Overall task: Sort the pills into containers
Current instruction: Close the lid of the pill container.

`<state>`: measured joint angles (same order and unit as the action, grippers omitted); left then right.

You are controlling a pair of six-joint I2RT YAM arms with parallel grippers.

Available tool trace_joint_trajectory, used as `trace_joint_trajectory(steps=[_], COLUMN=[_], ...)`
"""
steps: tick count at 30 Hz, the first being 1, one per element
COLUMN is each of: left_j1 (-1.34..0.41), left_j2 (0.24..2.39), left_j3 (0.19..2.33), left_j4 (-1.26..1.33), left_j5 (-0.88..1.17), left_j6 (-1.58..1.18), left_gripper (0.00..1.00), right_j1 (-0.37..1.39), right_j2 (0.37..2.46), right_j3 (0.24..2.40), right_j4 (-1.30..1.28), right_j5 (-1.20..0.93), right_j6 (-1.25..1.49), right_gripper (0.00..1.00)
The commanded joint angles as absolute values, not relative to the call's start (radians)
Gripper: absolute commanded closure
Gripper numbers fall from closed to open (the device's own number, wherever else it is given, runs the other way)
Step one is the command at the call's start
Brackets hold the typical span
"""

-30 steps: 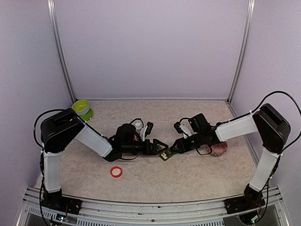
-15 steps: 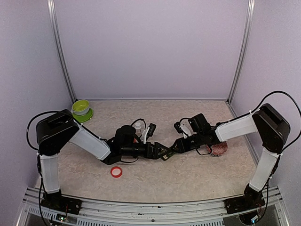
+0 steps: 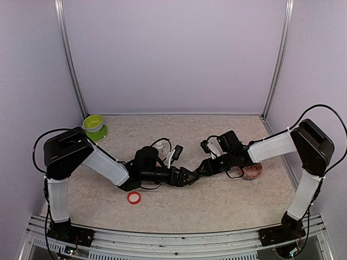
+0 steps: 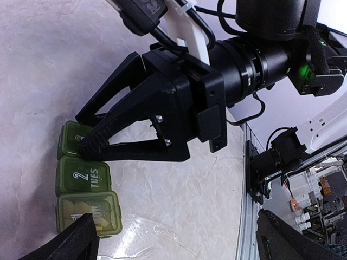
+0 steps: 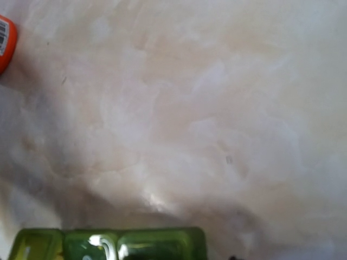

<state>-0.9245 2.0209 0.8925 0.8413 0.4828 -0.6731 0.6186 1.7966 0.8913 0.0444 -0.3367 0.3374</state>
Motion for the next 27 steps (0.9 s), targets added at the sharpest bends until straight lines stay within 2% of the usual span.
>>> trace_joint_trajectory(steps=[1,27], left_j1=[-0.939,-0.968], left_j2=[2.053,2.127], left_j3=[0.938,1.009], left_j4=[0.807,0.64], left_j5=[0.512,0.47], left_j6=[-0.655,-0.645], left_gripper=[0.01,0.01], right_j1=[0.615,0.615], right_j2=[1.824,1.836], right_j3=[0.899,0.914], right_j4=[0.028,0.005], right_j5=[-0.307,-0.305], right_j6=[0.343,0.353], right_gripper=[0.57,0.57])
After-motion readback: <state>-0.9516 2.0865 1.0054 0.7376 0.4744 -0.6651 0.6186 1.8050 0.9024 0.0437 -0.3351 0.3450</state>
